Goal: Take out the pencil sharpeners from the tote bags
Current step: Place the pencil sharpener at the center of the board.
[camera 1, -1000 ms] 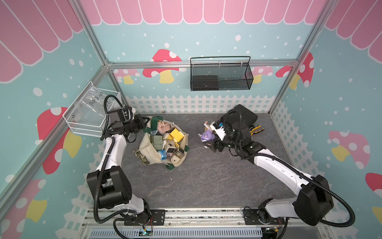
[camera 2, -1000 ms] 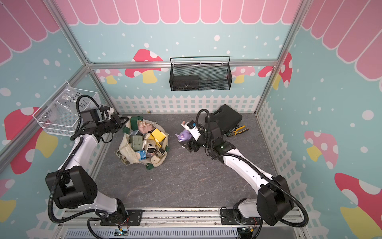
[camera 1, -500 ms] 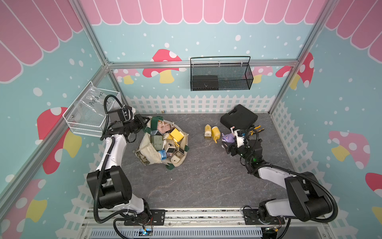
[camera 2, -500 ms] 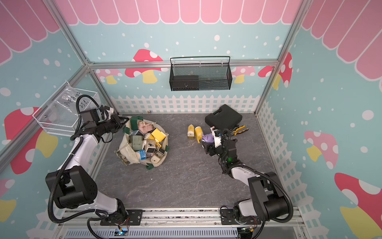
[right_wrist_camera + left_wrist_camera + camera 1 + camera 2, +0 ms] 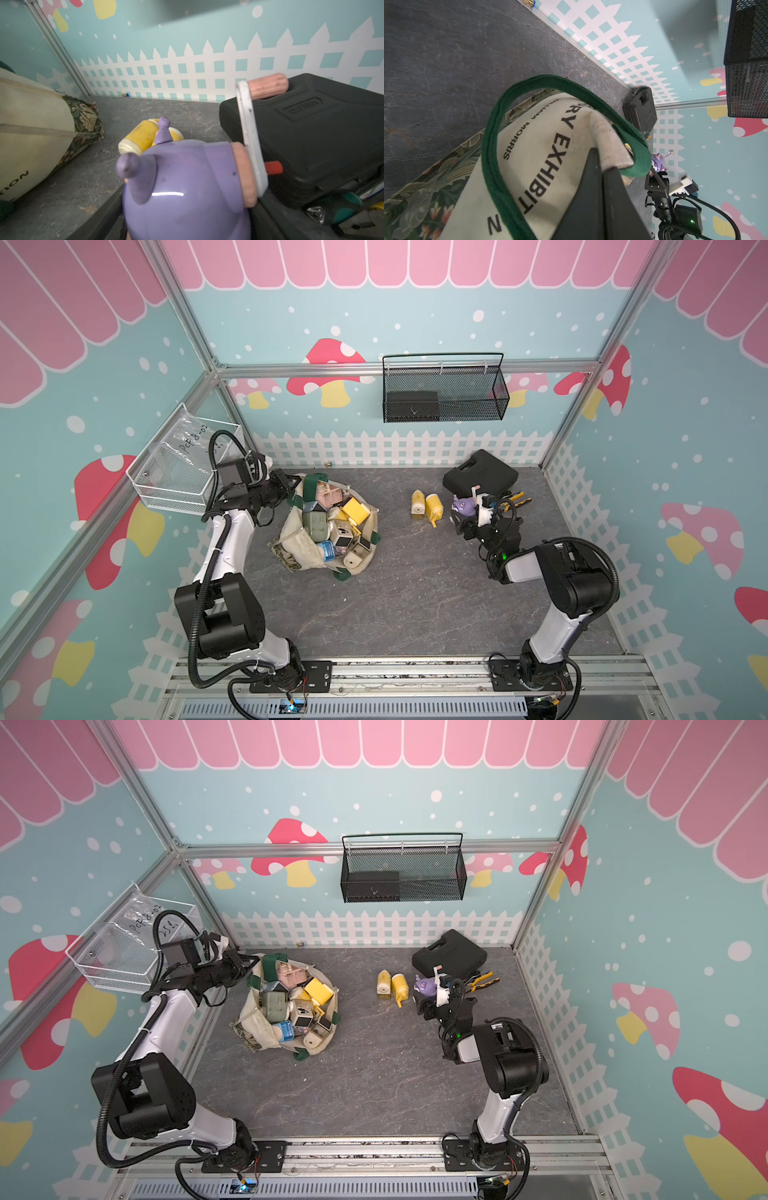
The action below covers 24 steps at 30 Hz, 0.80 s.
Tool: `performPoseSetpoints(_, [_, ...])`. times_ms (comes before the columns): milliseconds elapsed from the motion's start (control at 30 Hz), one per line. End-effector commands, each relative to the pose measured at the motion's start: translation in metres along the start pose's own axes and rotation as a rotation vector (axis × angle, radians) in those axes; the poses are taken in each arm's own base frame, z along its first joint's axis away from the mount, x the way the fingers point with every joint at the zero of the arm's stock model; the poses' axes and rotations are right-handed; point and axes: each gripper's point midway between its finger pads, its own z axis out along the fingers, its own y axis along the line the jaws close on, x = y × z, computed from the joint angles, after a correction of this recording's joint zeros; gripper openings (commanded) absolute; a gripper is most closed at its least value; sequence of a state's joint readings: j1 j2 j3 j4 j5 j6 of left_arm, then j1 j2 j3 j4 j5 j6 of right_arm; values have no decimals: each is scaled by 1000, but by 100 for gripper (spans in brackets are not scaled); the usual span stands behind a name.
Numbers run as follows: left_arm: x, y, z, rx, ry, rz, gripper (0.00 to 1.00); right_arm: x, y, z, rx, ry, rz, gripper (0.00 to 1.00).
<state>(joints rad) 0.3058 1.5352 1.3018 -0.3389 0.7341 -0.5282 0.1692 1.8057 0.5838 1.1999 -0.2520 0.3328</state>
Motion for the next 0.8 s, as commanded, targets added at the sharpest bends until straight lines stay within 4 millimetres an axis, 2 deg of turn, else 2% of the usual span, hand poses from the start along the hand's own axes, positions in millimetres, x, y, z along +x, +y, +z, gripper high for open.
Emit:
performPoseSetpoints(0, [-12,-4,-5,20,-38,15,0,-20,-4,10,-21,-87,41,44])
performPoseSetpoints(100, [-12,-3,-6,18,-37,13,0,-15,-7,17,-29,-72,59,44])
performPoseSetpoints(133, [-11,-3,-5,19,-37,14,0,0,-12,20,-18,-42,80,44])
performPoseSetpoints(400, [-12,-3,-5,19,-37,12,0,17,-21,34,-12,-1,204,45])
performPoseSetpoints(633, [-12,-3,-6,19,-37,12,0,18,-28,43,12,-2,224,47])
performPoseSetpoints(767, [-12,-3,-6,20,-36,12,0,23,-32,56,23,43,230,49])
